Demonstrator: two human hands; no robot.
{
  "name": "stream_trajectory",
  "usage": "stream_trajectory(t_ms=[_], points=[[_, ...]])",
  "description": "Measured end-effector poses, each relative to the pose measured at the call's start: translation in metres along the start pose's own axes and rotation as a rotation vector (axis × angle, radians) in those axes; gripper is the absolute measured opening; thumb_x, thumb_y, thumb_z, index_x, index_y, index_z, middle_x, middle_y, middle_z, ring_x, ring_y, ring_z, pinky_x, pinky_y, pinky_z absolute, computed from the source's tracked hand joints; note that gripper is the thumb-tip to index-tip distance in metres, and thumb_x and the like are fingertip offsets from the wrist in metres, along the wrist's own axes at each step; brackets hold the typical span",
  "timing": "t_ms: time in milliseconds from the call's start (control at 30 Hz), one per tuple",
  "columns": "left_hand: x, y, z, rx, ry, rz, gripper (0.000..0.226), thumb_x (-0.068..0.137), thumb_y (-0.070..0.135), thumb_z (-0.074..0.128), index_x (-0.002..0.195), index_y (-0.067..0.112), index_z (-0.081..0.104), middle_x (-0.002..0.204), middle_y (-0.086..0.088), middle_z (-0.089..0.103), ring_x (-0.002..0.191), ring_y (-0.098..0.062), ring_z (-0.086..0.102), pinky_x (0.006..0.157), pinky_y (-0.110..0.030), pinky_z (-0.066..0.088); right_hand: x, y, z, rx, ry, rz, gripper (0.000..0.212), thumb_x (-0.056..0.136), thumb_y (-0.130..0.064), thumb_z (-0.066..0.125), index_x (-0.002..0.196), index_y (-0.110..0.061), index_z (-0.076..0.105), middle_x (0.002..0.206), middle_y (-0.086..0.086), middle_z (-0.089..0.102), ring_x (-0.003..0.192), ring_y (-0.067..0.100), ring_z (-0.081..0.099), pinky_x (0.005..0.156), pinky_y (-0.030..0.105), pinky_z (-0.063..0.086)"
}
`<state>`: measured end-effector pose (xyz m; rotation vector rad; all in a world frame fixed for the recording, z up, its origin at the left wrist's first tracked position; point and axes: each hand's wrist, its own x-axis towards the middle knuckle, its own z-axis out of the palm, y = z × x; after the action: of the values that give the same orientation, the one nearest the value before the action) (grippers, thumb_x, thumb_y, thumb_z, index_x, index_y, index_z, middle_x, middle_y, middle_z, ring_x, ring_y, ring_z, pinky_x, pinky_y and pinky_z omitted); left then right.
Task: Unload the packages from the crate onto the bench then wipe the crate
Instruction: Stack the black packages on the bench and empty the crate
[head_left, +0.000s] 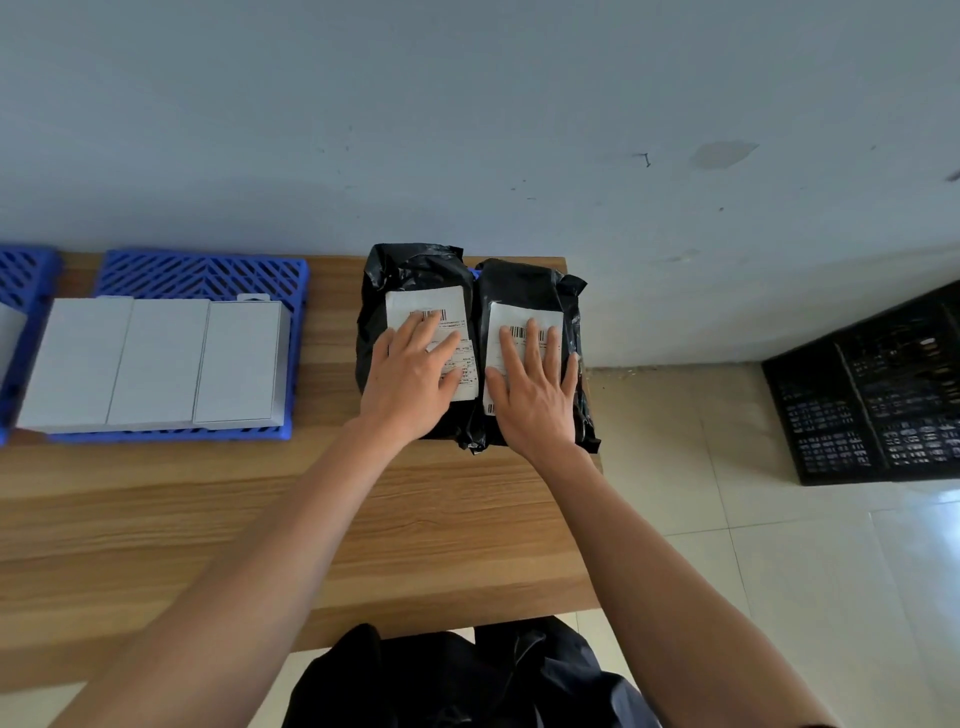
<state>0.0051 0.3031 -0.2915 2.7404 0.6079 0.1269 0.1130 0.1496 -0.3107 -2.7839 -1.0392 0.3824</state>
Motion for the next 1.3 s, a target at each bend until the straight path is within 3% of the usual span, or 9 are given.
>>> stream_trajectory(t_ms=[400,633,767,833,900,967,1033,1133,1300], points=[[-0.003,-0.002,0.003,-0.016,-0.026,0.014,0.053,0.104,0.042,0.049,0.153,0.023,0.044,0.167,-0.008,0.025,0.156,-0.026,0.014,0.125,-0.053,0.017,0.002,0.000,-0.001,-0.038,-0.054,0.000,0.064,0.103,-0.060,0.002,0.160,-0.035,-0.014,0.166,0.000,-0.026,0.149,0.024,-0.034,0.123,0.055,-0.011],[0.009,0.000,-0.017,0.024,-0.050,0.024,0.050,0.095,0.042,0.061,0.140,0.021,0.058,0.154,-0.009,0.044,0.144,-0.030,0.034,0.114,-0.054,0.031,0.003,-0.008,-0.022,0.236,0.022,0.097,0.060,0.102,-0.046,0.045,0.158,-0.033,0.027,0.171,0.000,0.007,0.157,0.021,-0.007,0.123,0.058,-0.002],[0.015,0.012,-0.027,-0.028,-0.058,0.029,0.043,0.099,0.035,0.058,0.137,0.017,0.060,0.138,-0.005,0.057,0.133,-0.027,0.045,0.110,-0.048,0.037,-0.007,-0.002,-0.039,0.421,0.101,0.153,0.052,0.100,-0.033,0.055,0.150,-0.027,0.045,0.164,0.001,0.032,0.155,0.022,0.016,0.123,0.058,0.016],[0.019,0.025,-0.031,-0.060,-0.082,0.041,0.041,0.101,0.035,0.055,0.137,0.016,0.060,0.134,-0.005,0.061,0.129,-0.027,0.049,0.106,-0.046,0.042,-0.014,0.008,-0.049,0.519,0.125,0.164,0.050,0.099,-0.028,0.056,0.148,-0.023,0.048,0.155,0.001,0.047,0.145,0.021,0.038,0.117,0.053,0.034],[0.021,0.042,-0.034,-0.068,-0.100,0.053,0.041,0.102,0.036,0.053,0.137,0.016,0.060,0.133,-0.005,0.063,0.125,-0.028,0.052,0.102,-0.047,0.045,-0.022,0.021,-0.060,0.583,0.148,0.190,0.049,0.098,-0.027,0.056,0.146,-0.023,0.049,0.139,-0.001,0.061,0.117,0.013,0.060,0.098,0.039,0.052],[0.022,0.063,-0.036,-0.068,-0.105,0.076,0.041,0.102,0.036,0.053,0.138,0.017,0.060,0.133,-0.005,0.064,0.123,-0.028,0.054,0.099,-0.047,0.047,-0.032,0.038,-0.072,0.603,0.192,0.221,0.045,0.097,-0.028,0.057,0.142,-0.027,0.053,0.122,-0.005,0.067,0.089,-0.002,0.059,0.075,0.020,0.050],[0.024,0.088,-0.037,-0.065,-0.108,0.110,0.040,0.102,0.037,0.052,0.137,0.018,0.061,0.133,-0.004,0.065,0.124,-0.029,0.055,0.097,-0.048,0.049,-0.044,0.060,-0.085,0.615,0.220,0.260,0.046,0.097,-0.031,0.057,0.143,-0.026,0.054,0.129,-0.005,0.065,0.101,0.000,0.058,0.083,0.017,0.043],[0.028,0.135,-0.032,-0.093,-0.121,0.159,0.034,0.102,0.035,0.052,0.129,0.018,0.066,0.124,-0.004,0.069,0.116,-0.028,0.061,0.092,-0.043,0.051,-0.068,0.101,-0.103,0.609,0.255,0.280,0.050,0.097,-0.028,0.058,0.146,-0.023,0.051,0.148,-0.003,0.054,0.135,0.014,0.049,0.106,0.030,0.040],[0.025,0.243,-0.004,-0.117,-0.179,0.227,0.035,0.101,0.036,0.053,0.128,0.020,0.066,0.124,-0.003,0.069,0.110,-0.025,0.064,0.086,-0.035,0.051,-0.125,0.189,-0.133,0.583,0.344,0.347,0.047,0.096,-0.024,0.060,0.142,-0.020,0.056,0.147,-0.003,0.055,0.132,0.019,0.052,0.108,0.033,0.040]])
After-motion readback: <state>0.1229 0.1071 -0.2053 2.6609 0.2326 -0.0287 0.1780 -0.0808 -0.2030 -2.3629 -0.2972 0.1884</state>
